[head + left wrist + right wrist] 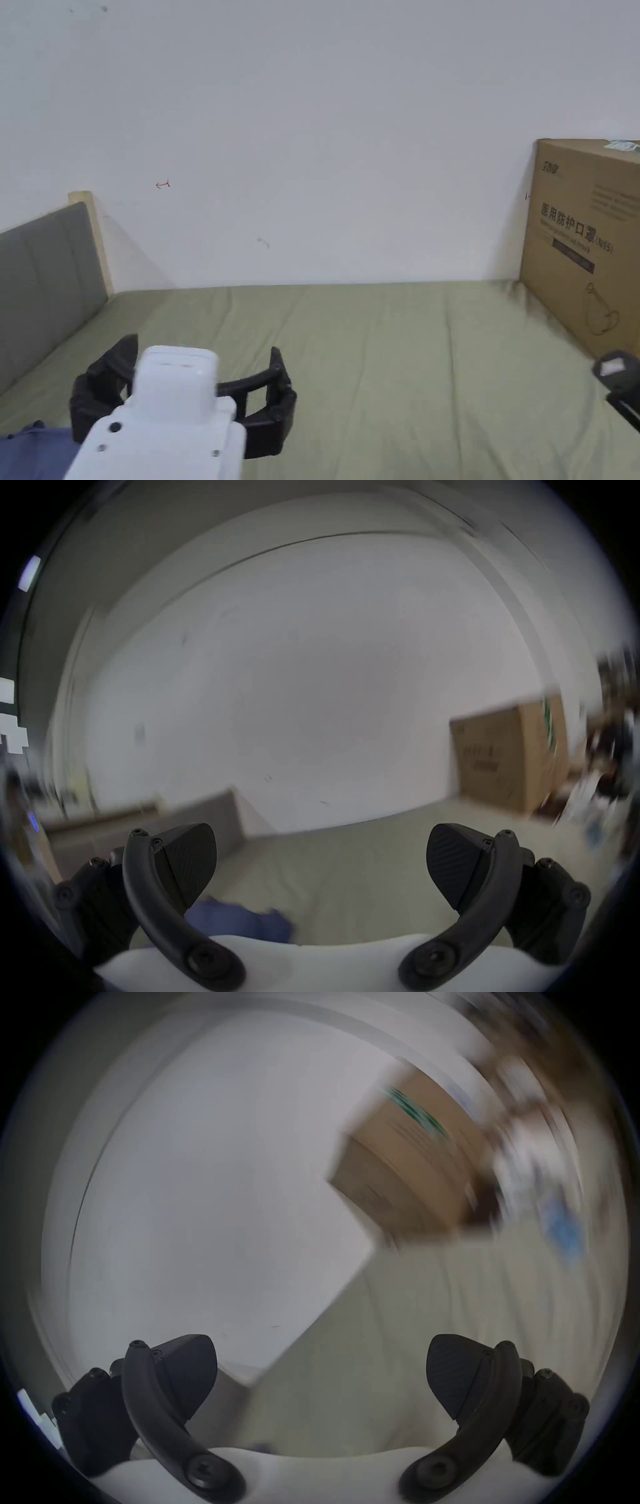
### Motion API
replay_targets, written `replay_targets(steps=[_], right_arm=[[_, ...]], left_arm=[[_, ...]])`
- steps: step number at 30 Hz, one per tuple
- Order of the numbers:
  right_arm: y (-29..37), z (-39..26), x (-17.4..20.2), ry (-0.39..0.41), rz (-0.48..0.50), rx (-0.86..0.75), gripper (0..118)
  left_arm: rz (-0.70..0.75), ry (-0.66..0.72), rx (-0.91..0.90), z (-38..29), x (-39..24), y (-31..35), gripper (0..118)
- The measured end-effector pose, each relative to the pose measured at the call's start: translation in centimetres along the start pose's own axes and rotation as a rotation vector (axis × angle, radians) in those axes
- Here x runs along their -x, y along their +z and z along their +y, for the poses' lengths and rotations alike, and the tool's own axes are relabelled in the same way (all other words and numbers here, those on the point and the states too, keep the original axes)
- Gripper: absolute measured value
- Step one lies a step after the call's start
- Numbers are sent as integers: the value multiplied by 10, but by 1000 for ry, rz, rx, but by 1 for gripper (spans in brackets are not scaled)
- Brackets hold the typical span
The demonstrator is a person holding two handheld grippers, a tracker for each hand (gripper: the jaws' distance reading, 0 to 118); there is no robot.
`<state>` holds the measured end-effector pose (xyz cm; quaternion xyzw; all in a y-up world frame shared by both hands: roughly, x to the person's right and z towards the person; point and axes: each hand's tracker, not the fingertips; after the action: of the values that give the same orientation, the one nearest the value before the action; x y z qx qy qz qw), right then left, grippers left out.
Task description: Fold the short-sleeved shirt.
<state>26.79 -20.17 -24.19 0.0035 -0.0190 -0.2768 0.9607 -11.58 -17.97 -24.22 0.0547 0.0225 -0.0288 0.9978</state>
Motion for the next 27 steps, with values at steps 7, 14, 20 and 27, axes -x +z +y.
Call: replay_targets(steps=[7, 14, 20, 27], right_arm=[[0, -61, 36, 594, -10, 3, 118], [13, -59, 45, 600, 23, -46, 118], [16, -48, 43, 487, -34, -63, 118], [17, -50, 37, 485, -53, -72, 118]], left_arm=[[78, 103, 46, -33, 21, -1, 118], [-6, 49, 55, -37, 4, 2, 118], [1, 76, 52, -36, -3, 5, 118], [-15, 112, 84, -37, 0, 3, 118]])
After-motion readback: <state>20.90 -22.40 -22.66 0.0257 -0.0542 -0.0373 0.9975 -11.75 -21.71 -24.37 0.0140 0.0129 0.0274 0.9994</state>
